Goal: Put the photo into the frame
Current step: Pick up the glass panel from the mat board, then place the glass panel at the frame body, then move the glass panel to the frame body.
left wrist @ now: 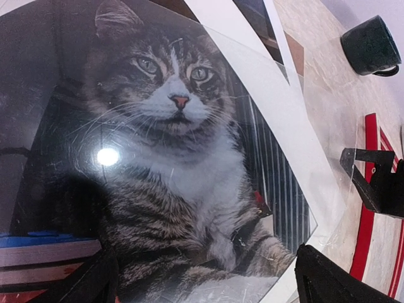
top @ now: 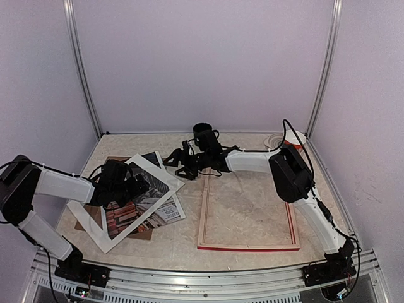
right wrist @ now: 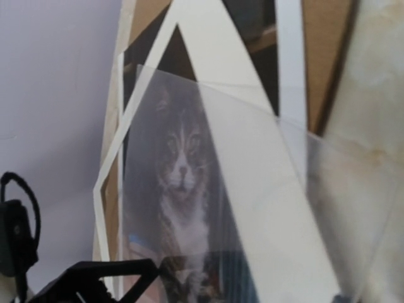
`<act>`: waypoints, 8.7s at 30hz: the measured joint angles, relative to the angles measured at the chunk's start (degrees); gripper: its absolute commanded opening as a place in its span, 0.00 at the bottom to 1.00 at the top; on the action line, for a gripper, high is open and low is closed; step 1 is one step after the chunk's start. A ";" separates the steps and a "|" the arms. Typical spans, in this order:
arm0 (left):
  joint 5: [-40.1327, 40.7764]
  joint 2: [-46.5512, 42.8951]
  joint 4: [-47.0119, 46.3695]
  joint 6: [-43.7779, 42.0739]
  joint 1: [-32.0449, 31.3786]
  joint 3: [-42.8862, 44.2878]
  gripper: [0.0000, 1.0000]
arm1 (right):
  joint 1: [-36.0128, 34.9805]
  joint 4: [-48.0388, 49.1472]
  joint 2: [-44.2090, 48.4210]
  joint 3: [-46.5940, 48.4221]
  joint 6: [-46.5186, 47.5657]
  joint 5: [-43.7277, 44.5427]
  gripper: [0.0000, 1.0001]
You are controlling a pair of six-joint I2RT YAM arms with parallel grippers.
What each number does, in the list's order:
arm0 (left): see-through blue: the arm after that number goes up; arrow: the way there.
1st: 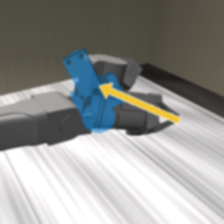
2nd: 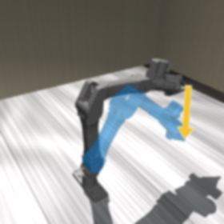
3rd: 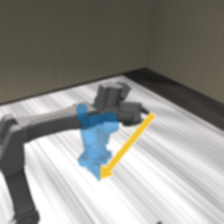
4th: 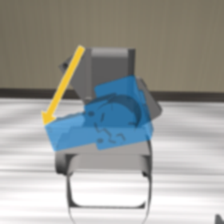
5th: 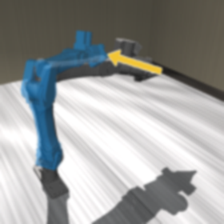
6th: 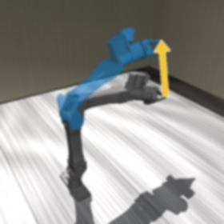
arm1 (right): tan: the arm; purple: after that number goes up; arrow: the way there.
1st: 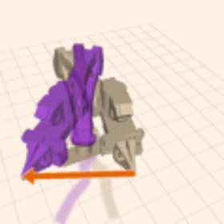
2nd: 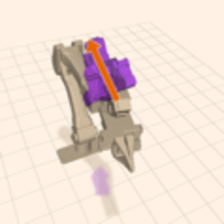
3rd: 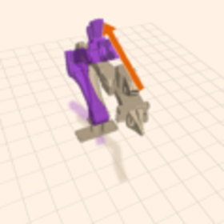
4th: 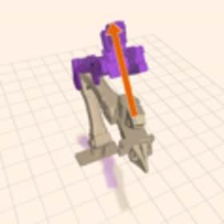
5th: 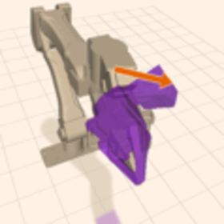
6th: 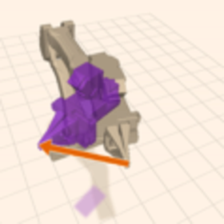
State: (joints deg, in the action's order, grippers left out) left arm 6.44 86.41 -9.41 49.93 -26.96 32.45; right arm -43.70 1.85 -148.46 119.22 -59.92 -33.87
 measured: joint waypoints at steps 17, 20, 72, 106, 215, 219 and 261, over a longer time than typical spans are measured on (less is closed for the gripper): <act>-0.17 -0.66 -0.17 0.83 -0.15 -0.35 0.97 | -0.50 10.08 8.41 -16.52 -2.27 -4.33 0.89; -0.20 -0.92 0.02 1.07 -0.15 -0.44 0.97 | -0.90 12.92 8.61 -19.12 -3.21 -5.18 0.89; 0.24 -16.72 12.74 -0.28 -0.50 2.75 0.98 | 0.79 3.52 18.69 -24.52 -1.27 -9.68 0.00; -0.35 -2.49 10.25 -1.92 -4.00 8.72 0.98 | 27.45 -36.11 43.06 -44.19 38.47 -14.34 0.00; -4.22 16.09 0.59 0.20 -16.59 17.94 0.80 | 22.95 20.74 50.53 -88.28 -2.47 -11.65 0.40; -4.61 16.09 0.17 0.20 -16.59 17.94 0.79 | 22.58 26.82 49.03 -90.07 -4.09 -12.11 0.35; -7.52 16.33 -1.33 0.17 -16.96 17.40 0.77 | 27.58 0.00 53.40 -76.70 14.93 -14.69 0.04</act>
State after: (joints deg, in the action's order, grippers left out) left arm -1.08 102.74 -10.74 50.11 -43.92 49.84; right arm -16.12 1.85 -95.07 42.52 -44.99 -48.56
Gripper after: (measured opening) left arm 0.773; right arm 0.045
